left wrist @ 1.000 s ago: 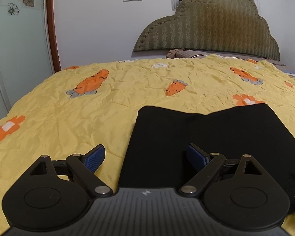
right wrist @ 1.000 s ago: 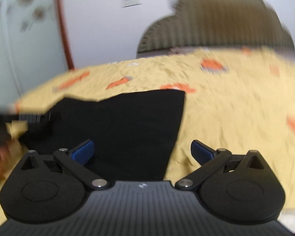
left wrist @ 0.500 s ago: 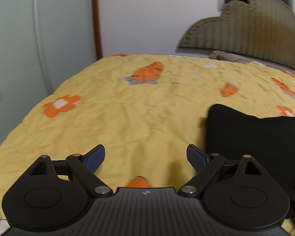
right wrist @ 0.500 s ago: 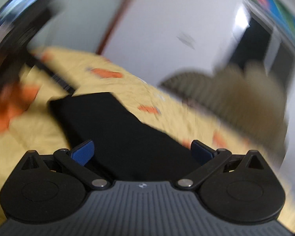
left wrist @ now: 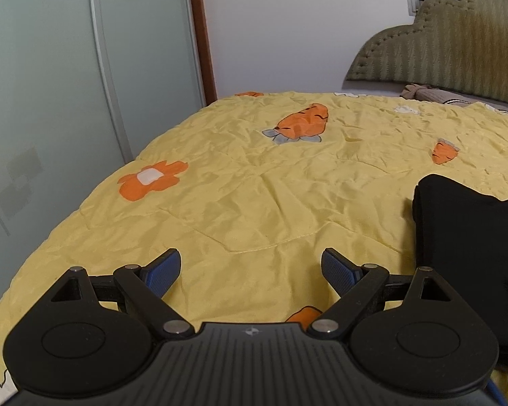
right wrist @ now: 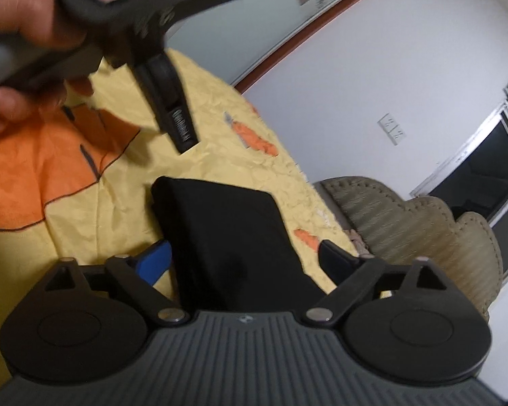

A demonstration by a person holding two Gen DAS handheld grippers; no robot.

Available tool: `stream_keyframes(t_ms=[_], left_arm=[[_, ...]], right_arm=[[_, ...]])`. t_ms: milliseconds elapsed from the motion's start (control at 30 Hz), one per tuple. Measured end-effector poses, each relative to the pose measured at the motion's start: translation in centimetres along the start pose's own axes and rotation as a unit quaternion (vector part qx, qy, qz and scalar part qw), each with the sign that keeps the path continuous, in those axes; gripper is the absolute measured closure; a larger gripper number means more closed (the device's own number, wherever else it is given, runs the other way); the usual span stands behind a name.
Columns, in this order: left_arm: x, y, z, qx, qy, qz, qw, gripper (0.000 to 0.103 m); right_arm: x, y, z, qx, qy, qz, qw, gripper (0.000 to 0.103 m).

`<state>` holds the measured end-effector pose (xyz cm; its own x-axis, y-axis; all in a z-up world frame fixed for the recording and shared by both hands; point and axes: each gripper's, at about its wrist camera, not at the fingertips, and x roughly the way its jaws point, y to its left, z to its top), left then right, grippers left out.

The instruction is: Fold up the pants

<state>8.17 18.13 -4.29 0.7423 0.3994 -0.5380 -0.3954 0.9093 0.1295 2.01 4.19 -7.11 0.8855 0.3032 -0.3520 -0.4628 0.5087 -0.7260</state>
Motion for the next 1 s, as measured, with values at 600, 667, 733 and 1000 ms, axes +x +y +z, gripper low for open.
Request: stream_keyframes(t_ms=[600,667,733,1000], left_arm=[[-1.5,1.2,1.4,0.003,0.014,-0.097,0.9952,0.012],[-1.8,1.0,1.5,0.005,0.019,-0.127,0.9917,0.012],[-2.0,1.0,1.5,-0.006,0.023,-0.160,0.9869,0.012],[0.0,4.2,1.5,-0.190,0.091,-0.369,0.9053,0.002]], right_arm=[[2.4,-2.9,-0.2,0.154,0.014,0.054,0.986,0.086],[2.6,-5.1,-0.8,0.215,0.015,0.080,0.973,0.086],[2.7,-6.4,-1.3,0.250,0.015,0.093,0.964,0.086],[2.7,-8.8,-3.3,0.347,0.011,0.134,0.928,0.087]])
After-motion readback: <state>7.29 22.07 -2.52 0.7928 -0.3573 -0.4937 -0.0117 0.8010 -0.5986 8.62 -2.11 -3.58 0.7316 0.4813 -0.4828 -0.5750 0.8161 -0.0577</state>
